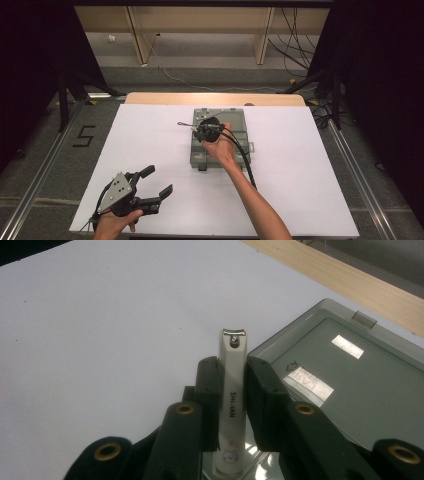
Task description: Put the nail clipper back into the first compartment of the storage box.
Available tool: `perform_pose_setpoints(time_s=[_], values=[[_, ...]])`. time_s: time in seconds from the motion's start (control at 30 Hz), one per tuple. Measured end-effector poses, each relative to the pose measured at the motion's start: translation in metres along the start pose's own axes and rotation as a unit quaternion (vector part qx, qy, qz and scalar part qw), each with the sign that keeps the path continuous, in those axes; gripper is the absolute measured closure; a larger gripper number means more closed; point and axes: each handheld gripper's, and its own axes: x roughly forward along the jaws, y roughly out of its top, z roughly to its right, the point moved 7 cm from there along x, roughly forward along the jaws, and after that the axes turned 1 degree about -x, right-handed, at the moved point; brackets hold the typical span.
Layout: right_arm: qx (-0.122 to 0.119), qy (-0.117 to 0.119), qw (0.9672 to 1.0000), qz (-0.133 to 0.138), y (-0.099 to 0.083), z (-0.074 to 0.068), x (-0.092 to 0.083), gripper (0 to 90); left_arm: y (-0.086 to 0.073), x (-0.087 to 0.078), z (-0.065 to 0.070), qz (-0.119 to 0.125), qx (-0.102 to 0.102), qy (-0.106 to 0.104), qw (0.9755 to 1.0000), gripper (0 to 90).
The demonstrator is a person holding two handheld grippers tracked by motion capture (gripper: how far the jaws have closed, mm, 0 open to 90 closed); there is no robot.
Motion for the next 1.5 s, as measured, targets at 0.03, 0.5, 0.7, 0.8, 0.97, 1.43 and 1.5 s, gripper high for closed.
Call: perform_pose_setpoints(time_s=[0.03, 0.5, 0.7, 0.8, 0.97, 1.43, 1.5], values=[[-0.002, -0.001, 1.0, 0.0, 0.0, 0.0, 0.001, 76.8, 0.0, 0.0, 0.0, 0.0, 0.0, 0.0, 1.0, 15.5], [0.004, -0.002, 0.9999, -0.016, -0.005, -0.001, 0.006, 76.8, 0.0, 0.0, 0.0, 0.0, 0.0, 0.0, 1.0, 15.5], [0.009, 0.001, 0.9997, -0.025, -0.007, 0.0, 0.006, 76.8, 0.0, 0.0, 0.0, 0.001, 0.0, 0.0, 1.0, 15.5], [0.006, -0.002, 0.9998, -0.019, -0.005, 0.002, 0.005, 77.1, 0.0, 0.0, 0.0, 0.0, 0.0, 0.0, 1.0, 15.5], [0.008, 0.001, 0.9998, -0.018, -0.002, 0.002, -0.001, 74.7, 0.0, 0.0, 0.0, 0.0, 0.0, 0.0, 1.0, 15.5], [-0.004, 0.003, 0.9999, -0.009, 0.006, -0.003, -0.02, 52.7, 0.0, 0.0, 0.0, -0.001, 0.0, 0.0, 1.0, 15.5], [0.001, 0.0, 1.0, 0.005, 0.008, -0.004, -0.023, 49.5, 0.0, 0.0, -0.001, -0.001, 0.002, -0.001, 1.0, 15.5]])
